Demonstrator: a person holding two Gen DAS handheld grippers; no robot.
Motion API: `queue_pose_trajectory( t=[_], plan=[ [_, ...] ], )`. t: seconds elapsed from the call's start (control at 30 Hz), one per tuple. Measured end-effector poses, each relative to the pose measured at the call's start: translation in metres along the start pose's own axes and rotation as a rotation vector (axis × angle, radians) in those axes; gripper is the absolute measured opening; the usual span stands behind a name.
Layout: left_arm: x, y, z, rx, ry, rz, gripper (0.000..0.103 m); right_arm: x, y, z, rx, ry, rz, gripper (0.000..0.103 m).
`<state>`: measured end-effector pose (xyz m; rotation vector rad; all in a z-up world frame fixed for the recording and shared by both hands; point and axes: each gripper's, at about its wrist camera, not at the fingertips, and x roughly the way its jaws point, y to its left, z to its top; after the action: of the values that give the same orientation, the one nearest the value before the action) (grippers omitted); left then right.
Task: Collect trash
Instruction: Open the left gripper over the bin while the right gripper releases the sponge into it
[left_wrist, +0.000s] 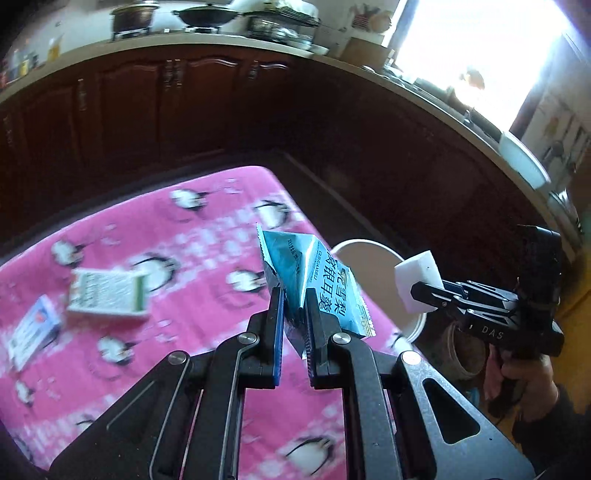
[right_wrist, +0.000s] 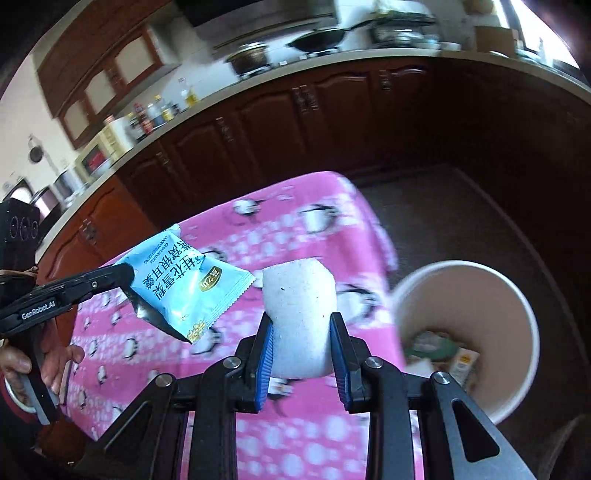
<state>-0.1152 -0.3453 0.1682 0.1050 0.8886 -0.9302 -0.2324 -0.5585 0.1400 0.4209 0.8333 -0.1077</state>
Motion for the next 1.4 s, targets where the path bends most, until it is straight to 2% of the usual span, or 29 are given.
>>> queue_pose_trajectory(
  t=[0.3, 0.47, 0.67, 0.83, 0.9, 0.93, 0.97, 1.0, 1.4],
  plan=[
    [0.073, -0.066, 0.022, 0.065, 0.047, -0.032, 0.007, -0.024, -0.081, -0.010, 0.086, 0.004, -0.121, 0.027],
    [0.100, -0.087, 0.026, 0.090, 0.063, -0.019, 0.007, -0.025, -0.115, -0.015, 0.131, 0.017, -0.160, 0.027],
    [0.122, -0.096, 0.022, 0.075, 0.083, -0.020, 0.007, -0.015, -0.145, -0.023, 0.197, 0.041, -0.176, 0.027],
    [0.134, -0.097, 0.015, 0.057, 0.102, -0.018, 0.011, -0.004, -0.151, -0.025, 0.223, 0.052, -0.192, 0.030],
    [0.134, -0.097, 0.012, 0.057, 0.112, -0.016, 0.025, -0.001, -0.150, -0.025, 0.219, 0.063, -0.211, 0.039],
    [0.134, -0.096, 0.012, 0.056, 0.112, -0.025, 0.029, 0.000, -0.149, -0.026, 0.213, 0.064, -0.229, 0.047],
    [0.132, -0.095, 0.011, 0.056, 0.110, -0.032, 0.035, -0.001, -0.148, -0.026, 0.205, 0.057, -0.239, 0.048],
    [0.130, -0.094, 0.009, 0.055, 0.107, -0.030, 0.038, -0.002, -0.148, -0.026, 0.199, 0.052, -0.241, 0.048],
    [0.106, -0.073, -0.009, 0.062, 0.085, 0.040, 0.038, -0.003, -0.131, -0.032, 0.193, 0.058, -0.219, 0.049]
  ],
)
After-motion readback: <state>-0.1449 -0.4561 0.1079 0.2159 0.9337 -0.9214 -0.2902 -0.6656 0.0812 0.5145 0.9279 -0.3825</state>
